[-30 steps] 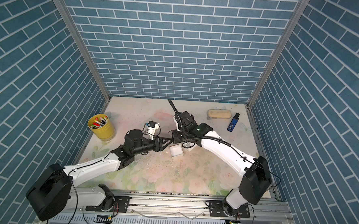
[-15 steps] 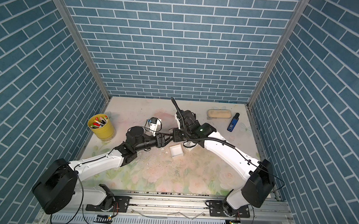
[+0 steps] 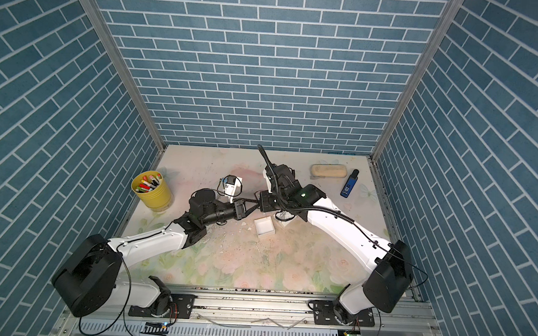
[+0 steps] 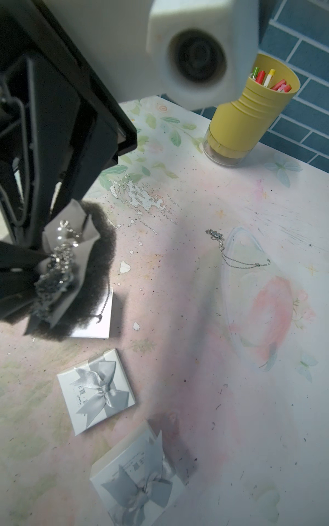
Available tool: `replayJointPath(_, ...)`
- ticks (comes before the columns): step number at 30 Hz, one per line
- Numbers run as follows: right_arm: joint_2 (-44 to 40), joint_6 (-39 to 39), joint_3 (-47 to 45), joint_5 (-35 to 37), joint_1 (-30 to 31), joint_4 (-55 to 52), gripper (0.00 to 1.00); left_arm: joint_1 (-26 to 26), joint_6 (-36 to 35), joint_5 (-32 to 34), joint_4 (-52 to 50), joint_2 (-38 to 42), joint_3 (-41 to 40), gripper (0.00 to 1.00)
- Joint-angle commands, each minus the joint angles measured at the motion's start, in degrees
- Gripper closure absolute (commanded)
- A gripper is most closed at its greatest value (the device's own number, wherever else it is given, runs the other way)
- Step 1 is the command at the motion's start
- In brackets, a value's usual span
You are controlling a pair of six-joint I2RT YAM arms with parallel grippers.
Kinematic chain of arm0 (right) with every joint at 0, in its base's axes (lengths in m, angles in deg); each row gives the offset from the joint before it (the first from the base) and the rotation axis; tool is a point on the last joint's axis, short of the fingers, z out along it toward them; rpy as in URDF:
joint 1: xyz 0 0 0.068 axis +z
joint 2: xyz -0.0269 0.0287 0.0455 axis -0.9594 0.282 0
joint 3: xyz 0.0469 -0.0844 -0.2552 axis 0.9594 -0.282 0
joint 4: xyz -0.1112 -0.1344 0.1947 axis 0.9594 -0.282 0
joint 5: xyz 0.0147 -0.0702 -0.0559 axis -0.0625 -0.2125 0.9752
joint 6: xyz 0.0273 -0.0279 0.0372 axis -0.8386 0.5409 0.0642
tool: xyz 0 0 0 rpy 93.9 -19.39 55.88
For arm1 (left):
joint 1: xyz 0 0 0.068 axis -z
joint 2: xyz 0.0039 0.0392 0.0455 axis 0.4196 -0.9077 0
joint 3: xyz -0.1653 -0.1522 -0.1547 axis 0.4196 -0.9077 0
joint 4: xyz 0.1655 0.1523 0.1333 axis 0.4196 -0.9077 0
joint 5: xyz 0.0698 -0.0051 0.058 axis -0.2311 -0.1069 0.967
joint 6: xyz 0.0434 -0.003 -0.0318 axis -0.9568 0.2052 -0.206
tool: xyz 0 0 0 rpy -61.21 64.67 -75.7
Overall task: Take the necklace out of the lift-off lid jewelry box
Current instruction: Take out the inner lining from the jewelry box.
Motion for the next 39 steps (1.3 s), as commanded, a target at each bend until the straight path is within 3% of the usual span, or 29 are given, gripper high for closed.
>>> replayJointPath(1,-1.7,-2.5,0.1,0.5,-0.1,0.2,0.98,-0.1,-2.0,-1.7,2.8,0.8,0.1,0.94)
replayJointPath(9,-4.6,-1.9,-1.1,0.3,-0.2,2.1,0.66,-0.1,-9.4,1.5,0.9,4.6,-1.2,0.98)
replayJointPath(12,-7.0,-1.0,-2.8,-0.4,-0.2,3.7,0.6,-0.1,-13.3,2.8,-0.7,6.0,-0.9,0.98)
replayJointPath(20,-13.4,4.7,-5.2,0.1,-0.2,4.0,0.54,-0.1,-29.3,7.1,-15.7,11.7,3.1,0.98)
replayJointPath(27,-18.0,13.1,-7.7,0.5,-0.2,5.7,0.54,0.1,-39.1,9.2,-25.4,16.3,8.0,0.98)
replayJointPath(31,-19.0,17.2,-10.1,0.4,-0.2,7.6,0.54,1.4,-49.2,9.4,-37.2,18.2,13.6,0.98)
replayJointPath(35,-19.2,19.3,-12.6,-4.0,-0.2,11.9,0.52,5.4,-60.2,19.1,-53.4,17.4,22.9,0.98)
replayJointPath(39,-18.2,19.8,-15.1,-5.2,-0.1,16.8,0.45,7.9,-63.4,28.3,-60.8,16.2,27.7,0.98)
